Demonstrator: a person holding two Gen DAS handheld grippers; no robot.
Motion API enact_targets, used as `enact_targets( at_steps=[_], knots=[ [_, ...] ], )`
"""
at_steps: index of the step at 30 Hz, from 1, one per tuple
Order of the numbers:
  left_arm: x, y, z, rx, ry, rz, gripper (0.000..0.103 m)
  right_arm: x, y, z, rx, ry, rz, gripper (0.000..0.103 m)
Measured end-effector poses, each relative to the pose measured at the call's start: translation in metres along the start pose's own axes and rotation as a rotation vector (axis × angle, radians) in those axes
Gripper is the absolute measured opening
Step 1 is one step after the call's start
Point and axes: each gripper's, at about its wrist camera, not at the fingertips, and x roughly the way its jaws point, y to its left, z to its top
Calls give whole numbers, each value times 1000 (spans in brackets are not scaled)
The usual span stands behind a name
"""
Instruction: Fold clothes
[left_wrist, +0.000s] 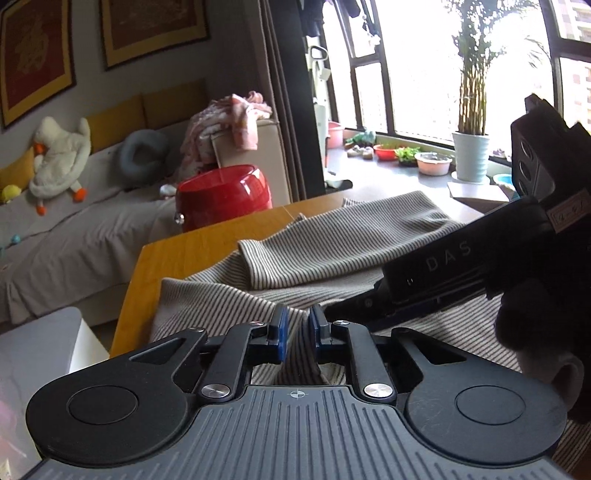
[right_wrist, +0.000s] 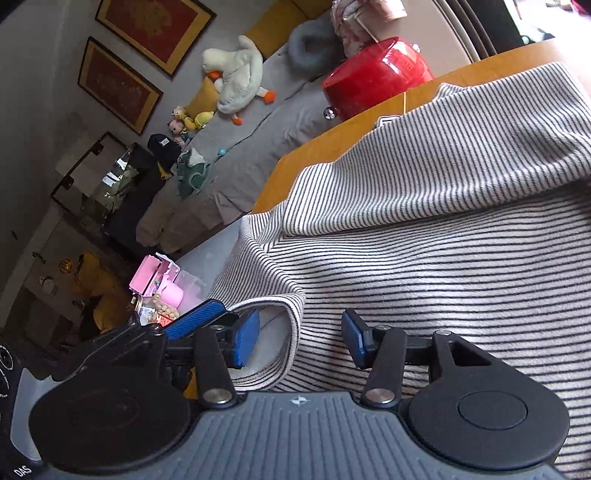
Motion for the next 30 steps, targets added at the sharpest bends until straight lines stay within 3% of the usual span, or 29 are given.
enact_targets(
  at_steps=[9, 12, 13, 14, 16, 18, 21, 23, 24, 25, 30],
  knots=[
    [-17, 51, 27, -179, -109, 19, 9, -22, 30, 2, -95, -74, 14, 49],
    [-21, 63, 27, -237, -108, -5, 10, -25, 43, -8, -169, -100, -101, 49],
    [-24, 65, 24, -244, -102, -13, 13, -26, 43, -10, -157, -94, -91, 46],
    [-24, 66, 21, -243, -94, -16, 17, -28, 43, -13, -143, -87, -79, 43],
    [-24, 67, 15, -243, -79, -21, 41, -24, 35, -17, -53, -39, -24, 41],
    [-21, 67, 10, -256, -66, -23, 43, -14, 28, -20, 20, 3, 4, 41],
    [-22, 73, 7, -301, -62, -22, 54, 12, 24, -20, 48, 50, -26, 40],
    [-25, 78, 7, -335, -67, -16, 59, 28, 30, -16, 22, 53, -28, 23],
    [-27, 81, 8, -351, -74, -14, 63, 32, 38, -8, -6, 52, -25, 4],
    [-29, 84, 10, -365, -84, -12, 70, 37, 46, 1, -34, 51, -21, 4],
    [-35, 93, 15, -393, -126, -13, 91, -1, 104, 74, -260, -163, 36, 4]
  ],
)
